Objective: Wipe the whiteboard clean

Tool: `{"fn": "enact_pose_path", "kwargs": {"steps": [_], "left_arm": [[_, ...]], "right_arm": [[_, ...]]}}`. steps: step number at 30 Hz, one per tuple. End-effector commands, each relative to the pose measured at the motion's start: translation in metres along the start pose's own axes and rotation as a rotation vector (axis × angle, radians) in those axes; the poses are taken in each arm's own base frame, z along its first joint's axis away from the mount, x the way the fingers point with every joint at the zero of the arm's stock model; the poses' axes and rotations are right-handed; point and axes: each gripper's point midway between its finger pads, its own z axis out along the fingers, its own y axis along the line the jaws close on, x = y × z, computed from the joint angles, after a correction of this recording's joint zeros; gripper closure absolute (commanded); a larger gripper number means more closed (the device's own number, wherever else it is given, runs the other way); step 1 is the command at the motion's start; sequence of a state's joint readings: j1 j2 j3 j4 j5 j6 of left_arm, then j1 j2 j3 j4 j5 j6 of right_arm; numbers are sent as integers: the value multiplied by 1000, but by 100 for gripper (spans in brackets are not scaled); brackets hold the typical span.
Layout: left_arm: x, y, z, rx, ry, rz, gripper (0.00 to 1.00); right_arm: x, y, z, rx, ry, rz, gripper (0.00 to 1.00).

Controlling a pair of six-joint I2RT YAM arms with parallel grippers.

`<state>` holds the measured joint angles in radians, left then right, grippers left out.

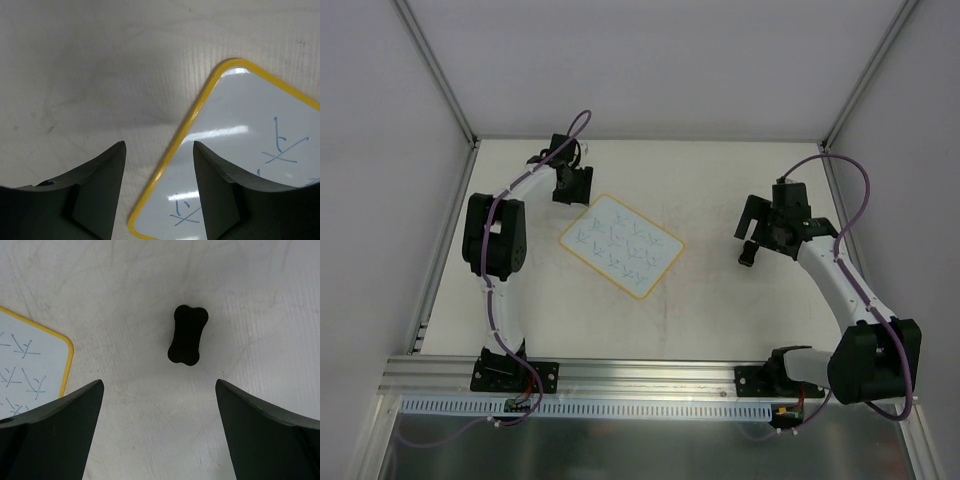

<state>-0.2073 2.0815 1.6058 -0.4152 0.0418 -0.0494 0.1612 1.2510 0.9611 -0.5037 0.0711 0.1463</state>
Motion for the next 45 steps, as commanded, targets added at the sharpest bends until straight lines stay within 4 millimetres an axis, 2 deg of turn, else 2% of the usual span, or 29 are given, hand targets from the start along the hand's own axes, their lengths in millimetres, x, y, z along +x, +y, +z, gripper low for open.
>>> {"fn": "enact_pose_path", "kwargs": {"steps": [1, 5, 7, 8, 10, 11, 13, 14, 15, 16, 17, 19, 20, 22, 23, 26, 28, 29, 30, 31, 33, 37, 41, 45], "left_arm": [[18, -18, 3, 80, 76, -39, 46], [41, -27, 5, 126, 139, -88, 51], [46, -30, 2, 140, 150, -116, 54], [58, -31, 3, 140, 179, -130, 56], [65, -32, -1, 134, 194, -181, 60], [79, -33, -1, 129, 227, -208, 63], [86, -40, -9, 145, 244, -271, 68], [101, -41, -10, 139, 276, -295, 69], [104, -46, -17, 152, 281, -318, 70], [110, -53, -21, 162, 291, -317, 70], [125, -55, -24, 159, 322, -323, 71], [129, -66, -40, 187, 316, -324, 71], [142, -74, -45, 199, 340, -310, 70], [144, -84, -60, 222, 317, -281, 70], [154, -88, -63, 222, 330, -265, 70], [146, -88, -76, 221, 281, -257, 68], [136, -89, -83, 227, 248, -254, 64], [124, -90, -85, 229, 219, -256, 53], [123, -90, -85, 229, 219, -256, 53], [113, -88, -84, 215, 192, -253, 50], [107, -81, -76, 187, 188, -257, 46], [84, -78, -65, 192, 167, -263, 44], [76, -81, -52, 200, 174, -247, 44], [78, -81, -34, 197, 206, -249, 46]], "right_arm": [[-16, 6, -4, -12, -34, 26, 1], [-13, 6, -2, -12, -22, 25, 1], [-10, 6, 0, -13, -11, 26, 1], [-9, 6, 0, -14, -11, 24, 1], [-8, 4, 1, -11, -5, 26, 1], [-7, 4, 1, -10, -4, 26, 1], [-6, 3, 2, -7, 0, 27, 1], [-6, 3, 2, -6, -1, 28, 1], [-5, 1, 3, -3, 2, 31, 1], [-5, 0, 3, 1, 2, 33, 1], [-5, -1, 3, 5, 1, 34, 1], [-5, -5, 4, 18, 1, 32, 1], [-5, -6, 4, 25, -1, 35, 1], [-7, -12, 6, 48, -7, 42, 1], [-7, -15, 7, 62, -8, 47, 1], [-9, -25, 12, 121, -16, 61, 1], [-9, -32, 18, 171, -6, 67, 5], [-12, -38, 22, 223, -6, 89, 10], [-9, -40, 26, 231, 8, 88, 10], [-10, -42, 29, 247, 12, 93, 12], [-14, -41, 36, 258, 18, 109, 13], [-5, -38, 64, 280, 94, 137, 16], [1, -38, 84, 300, 139, 163, 18], [3, -34, 98, 291, 150, 193, 25]]}}
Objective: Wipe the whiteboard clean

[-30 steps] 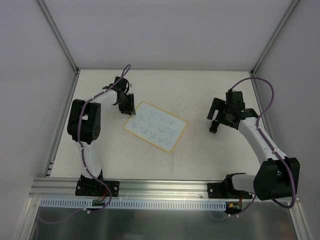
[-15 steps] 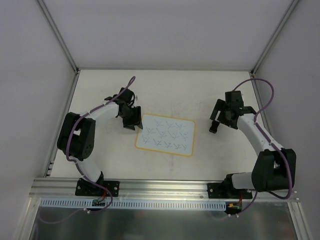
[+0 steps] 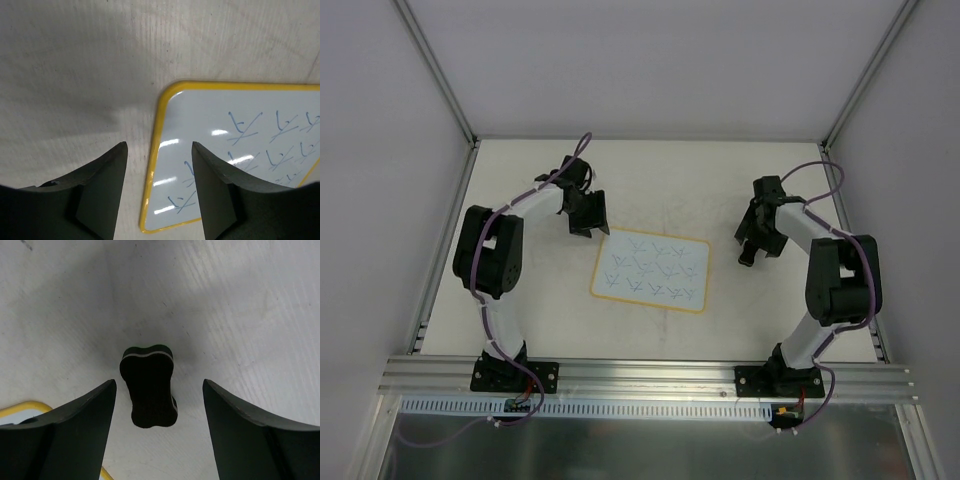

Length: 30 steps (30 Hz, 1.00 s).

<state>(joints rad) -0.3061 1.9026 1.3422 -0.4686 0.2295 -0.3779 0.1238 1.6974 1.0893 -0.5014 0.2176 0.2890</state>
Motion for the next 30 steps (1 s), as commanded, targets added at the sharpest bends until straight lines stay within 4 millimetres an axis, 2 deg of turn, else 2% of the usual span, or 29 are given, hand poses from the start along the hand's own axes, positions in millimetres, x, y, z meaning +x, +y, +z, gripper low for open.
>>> {"fn": "enact_pose_path", "kwargs": {"steps": [1, 6, 13, 16, 20, 22, 26, 29, 30], "left_arm": [[-11, -4, 6, 10, 2, 11, 46], [-7, -4, 16, 20, 34, -11, 48], [3, -5, 25, 25, 70, -22, 49], [10, -4, 28, 17, 86, -27, 50], [21, -1, 33, -15, 104, -20, 52], [26, 0, 34, -25, 111, -18, 53], [29, -1, 37, -50, 107, 1, 58], [31, 4, 39, -84, 104, -7, 68], [34, 5, 40, -89, 107, -7, 75]], "right_arm": [[-20, 11, 0, -18, -38, 80, 28], [-14, 11, 8, -9, -11, 87, 34], [-5, 10, 13, -5, 18, 88, 48], [-1, 8, 13, -1, 23, 70, 67], [-2, 11, 7, -13, 8, 33, 85], [-3, 15, 2, -24, -6, 7, 92], [-7, 34, -13, -76, -42, -64, 99], [-7, 56, -28, -132, -69, -125, 100], [-2, 69, -34, -163, -74, -171, 100]]}}
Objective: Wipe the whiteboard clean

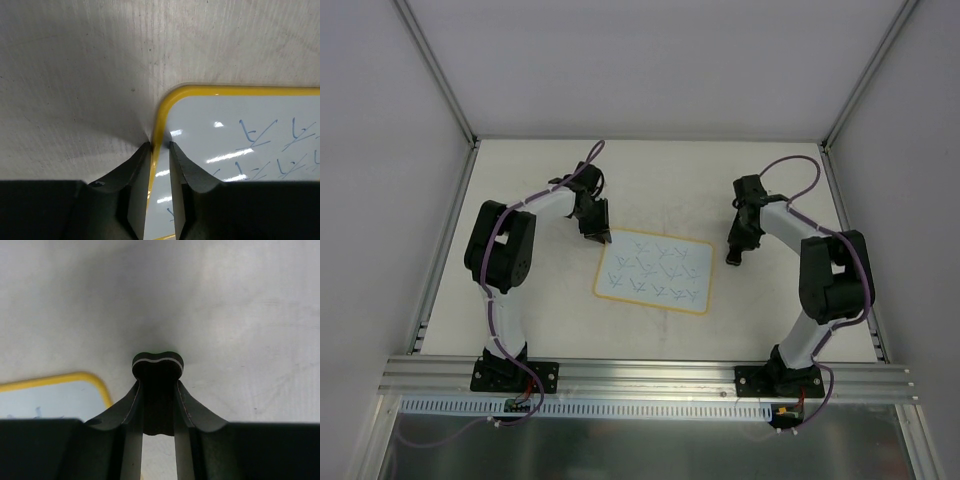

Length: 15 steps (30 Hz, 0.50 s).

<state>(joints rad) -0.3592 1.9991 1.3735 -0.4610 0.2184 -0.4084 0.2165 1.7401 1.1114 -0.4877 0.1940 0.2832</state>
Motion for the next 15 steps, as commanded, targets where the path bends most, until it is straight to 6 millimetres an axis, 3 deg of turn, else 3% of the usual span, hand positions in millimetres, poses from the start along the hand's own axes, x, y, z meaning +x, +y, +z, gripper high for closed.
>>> {"fn": "enact_pose_path", "kwargs": {"steps": [1, 5, 6, 11, 12, 14, 15], "left_arm": [[20, 16, 11, -80, 46, -17, 79], [25, 23, 12, -122, 42, -19, 100], [26, 24, 12, -130, 40, -19, 100], [35, 29, 12, -166, 48, -23, 100], [36, 29, 12, -171, 46, -23, 100], [39, 33, 12, -185, 49, -25, 100], [39, 34, 12, -190, 48, -25, 100]], "right_arm": [[-20, 43, -38, -119, -101, -105, 100], [-12, 91, -50, -205, -114, -248, 100], [-8, 111, -58, -242, -124, -298, 100], [17, 163, -61, -304, -116, -463, 100], [32, 175, -57, -316, -87, -509, 100], [37, 194, -60, -345, -79, -552, 100], [51, 200, -54, -340, -49, -595, 100]]}}
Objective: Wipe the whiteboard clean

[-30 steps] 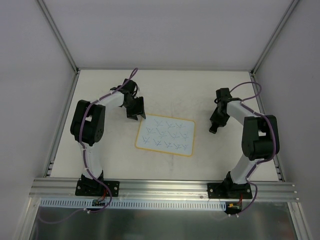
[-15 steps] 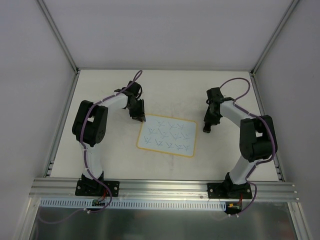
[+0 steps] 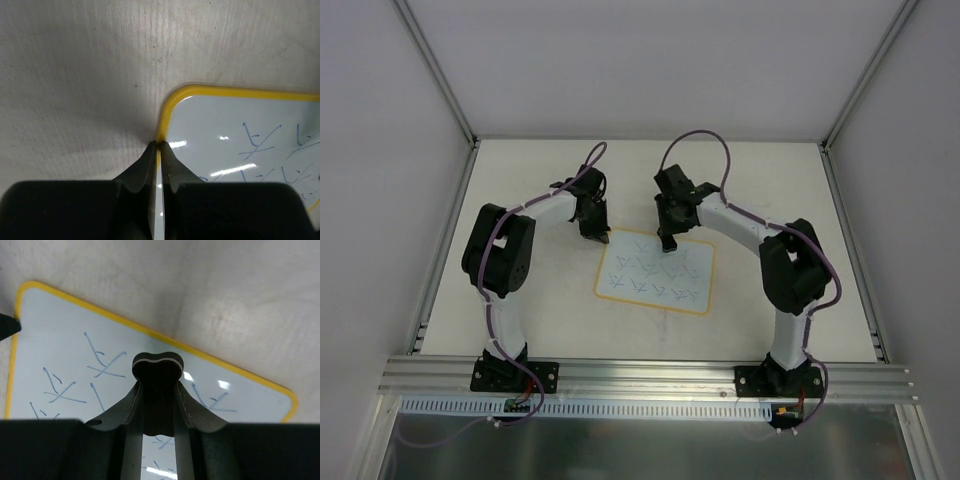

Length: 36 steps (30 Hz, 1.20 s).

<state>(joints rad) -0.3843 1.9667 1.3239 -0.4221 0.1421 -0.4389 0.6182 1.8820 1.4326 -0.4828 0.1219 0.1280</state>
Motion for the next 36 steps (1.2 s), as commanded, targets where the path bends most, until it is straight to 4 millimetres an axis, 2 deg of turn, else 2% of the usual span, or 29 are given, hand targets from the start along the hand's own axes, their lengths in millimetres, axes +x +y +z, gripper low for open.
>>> {"fn": "enact_pose_path", "kwargs": {"steps": [1, 2, 4, 5, 8, 15, 19, 20, 22, 23, 26, 28, 29, 30, 33, 34, 36], "left_arm": [[37, 31, 11, -142, 92, -17, 100], [38, 33, 12, -147, 95, -17, 100], [39, 34, 12, -151, 98, -18, 100], [39, 34, 13, -151, 98, -19, 100], [39, 35, 14, -153, 102, -24, 100], [41, 36, 18, -158, 113, -33, 100], [43, 39, 21, -163, 124, -54, 100], [42, 39, 21, -162, 123, -60, 100], [42, 41, 23, -167, 125, -60, 100], [42, 43, 23, -177, 122, -60, 100], [43, 46, 23, -193, 123, -68, 100], [43, 47, 24, -197, 126, -70, 100], [42, 47, 23, -197, 124, -73, 100], [42, 48, 24, -202, 123, -71, 100], [41, 47, 24, -197, 126, -68, 100], [41, 46, 24, -196, 125, -68, 100], [41, 45, 24, -192, 127, -66, 100]], "right_arm": [[11, 27, 12, -36, 67, -120, 100], [4, 37, 11, -48, 50, -150, 100], [10, 48, 18, -49, 71, -195, 100], [5, 54, 17, -55, 63, -215, 100], [8, 67, 26, -56, 75, -243, 100], [31, 72, 48, -11, 139, -346, 100], [51, 49, 47, 57, 178, -346, 100], [64, 37, 48, 87, 206, -342, 100], [67, 22, 41, 118, 209, -320, 100], [78, 10, 41, 137, 235, -314, 100], [82, -8, 33, 163, 237, -258, 100], [94, -28, 32, 195, 258, -222, 100], [92, -32, 25, 191, 240, -196, 100], [103, -42, 24, 202, 255, -178, 100], [102, -59, 11, 204, 224, -89, 100], [112, -72, 9, 233, 238, -60, 100], [109, -81, 0, 250, 204, -23, 100]]}}
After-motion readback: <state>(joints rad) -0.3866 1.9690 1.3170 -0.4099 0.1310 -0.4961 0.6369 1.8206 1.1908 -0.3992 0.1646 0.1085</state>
